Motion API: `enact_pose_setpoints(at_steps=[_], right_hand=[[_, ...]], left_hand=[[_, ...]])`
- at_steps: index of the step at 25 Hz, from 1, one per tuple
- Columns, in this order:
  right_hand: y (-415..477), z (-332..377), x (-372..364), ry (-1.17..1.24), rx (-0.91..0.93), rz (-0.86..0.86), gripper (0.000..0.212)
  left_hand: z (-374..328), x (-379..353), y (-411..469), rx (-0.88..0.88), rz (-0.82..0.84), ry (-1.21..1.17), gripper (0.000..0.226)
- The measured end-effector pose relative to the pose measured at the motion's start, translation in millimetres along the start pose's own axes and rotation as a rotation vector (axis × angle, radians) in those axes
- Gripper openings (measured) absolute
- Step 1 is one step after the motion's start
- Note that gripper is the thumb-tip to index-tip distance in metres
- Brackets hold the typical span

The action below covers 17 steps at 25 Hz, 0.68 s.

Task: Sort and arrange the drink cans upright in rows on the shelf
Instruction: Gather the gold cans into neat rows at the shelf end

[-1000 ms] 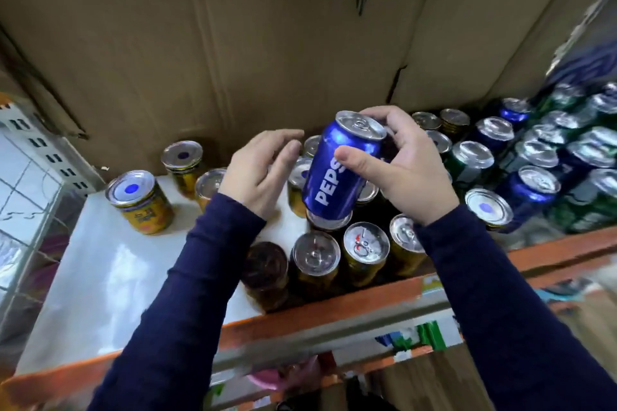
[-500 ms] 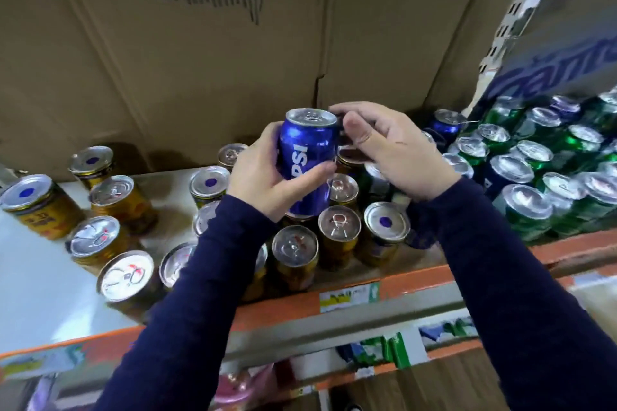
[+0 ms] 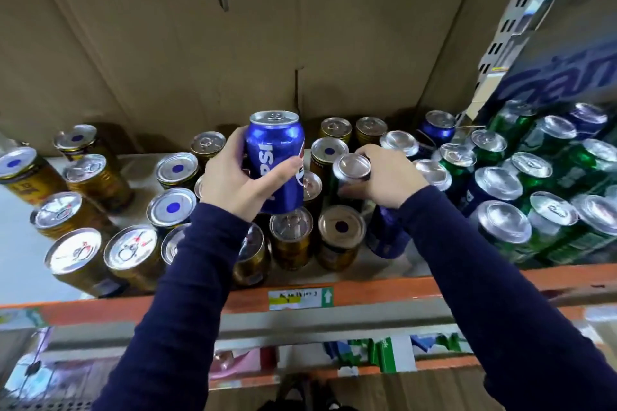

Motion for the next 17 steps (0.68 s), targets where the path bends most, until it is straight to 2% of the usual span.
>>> enact_pose_setpoints(at_steps=[4, 7, 10, 14, 17], right_hand=[[-10.0, -1.7, 16.8, 0.206, 0.009, -0.134, 0.053], [-25.1, -4.1, 45.2, 0.400, 0.004, -0.339, 0.054], [-46.8, -9.1, 77.9, 0.567, 0.044, -0.567, 0.052], [-86.7, -32.9, 116.7, 0.584, 0.047, -0.761, 0.046], [-126.7, -65.6, 139.5, 0.528, 0.026, -0.833, 0.043]], left_hand=[[-5.4, -11.9, 8.1, -0.013, 0.065, -0.082, 0.055], [-15.9, -25.1, 17.2, -0.015, 0.104, -0.155, 0.041], [-30.1, -44.8, 21.0, -0.042, 0.159, -0.217, 0.038], [-51.8, -82.1, 15.6, -0.055, 0.242, -0.258, 0.037], [-75.7, -132.1, -0.1, -0.101, 0.345, -0.268, 0.038]])
Point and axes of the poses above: each hand's wrist, its own y-axis towards the middle knuckle, its own x-axis out of the back of the hand, z = x × y, the point moved 7 cm from there along y, towards the middle knuckle, and after that the axes turned 12 degrees about x, right-handed, at the moved point
